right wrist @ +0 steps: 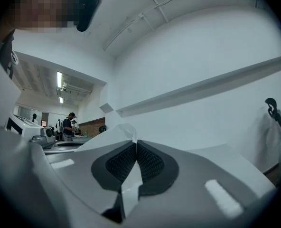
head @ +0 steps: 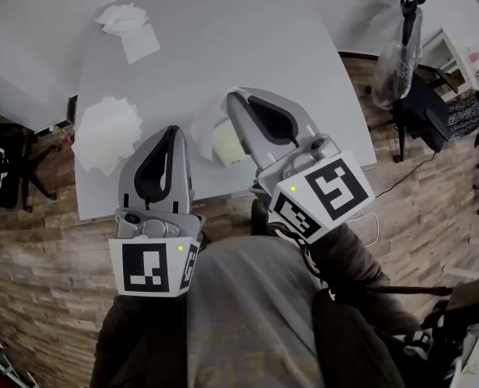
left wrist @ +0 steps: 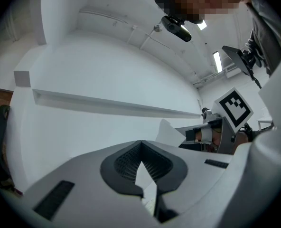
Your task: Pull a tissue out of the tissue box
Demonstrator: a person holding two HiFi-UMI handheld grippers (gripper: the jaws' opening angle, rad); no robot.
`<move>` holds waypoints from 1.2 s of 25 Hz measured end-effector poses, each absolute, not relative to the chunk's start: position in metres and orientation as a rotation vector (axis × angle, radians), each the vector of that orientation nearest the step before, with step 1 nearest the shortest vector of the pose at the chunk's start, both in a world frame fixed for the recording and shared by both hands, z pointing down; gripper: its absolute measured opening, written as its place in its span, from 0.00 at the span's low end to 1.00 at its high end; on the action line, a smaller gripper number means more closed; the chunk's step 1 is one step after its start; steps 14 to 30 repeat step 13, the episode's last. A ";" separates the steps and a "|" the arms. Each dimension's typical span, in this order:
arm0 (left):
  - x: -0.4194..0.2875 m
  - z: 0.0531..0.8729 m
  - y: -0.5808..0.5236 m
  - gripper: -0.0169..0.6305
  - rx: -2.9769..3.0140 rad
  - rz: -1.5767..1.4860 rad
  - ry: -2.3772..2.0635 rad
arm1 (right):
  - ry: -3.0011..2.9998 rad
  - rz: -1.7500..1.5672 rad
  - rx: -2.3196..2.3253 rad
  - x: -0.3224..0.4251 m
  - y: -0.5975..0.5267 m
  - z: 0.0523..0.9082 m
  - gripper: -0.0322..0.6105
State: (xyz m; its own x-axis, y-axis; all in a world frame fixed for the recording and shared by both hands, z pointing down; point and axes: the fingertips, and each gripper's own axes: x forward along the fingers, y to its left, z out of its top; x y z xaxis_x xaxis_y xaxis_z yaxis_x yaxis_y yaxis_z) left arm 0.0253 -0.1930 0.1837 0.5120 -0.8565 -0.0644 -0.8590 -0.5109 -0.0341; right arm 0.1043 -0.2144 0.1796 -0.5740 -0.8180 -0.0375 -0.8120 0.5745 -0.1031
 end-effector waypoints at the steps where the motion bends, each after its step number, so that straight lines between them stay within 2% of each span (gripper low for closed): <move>1: 0.026 0.184 -0.193 0.02 -2.678 0.057 1.520 | 2.713 -0.115 -1.407 0.105 -0.214 0.179 0.05; 30: 0.023 0.182 -0.196 0.02 -2.664 0.046 1.523 | 2.707 -0.112 -1.389 0.101 -0.219 0.178 0.05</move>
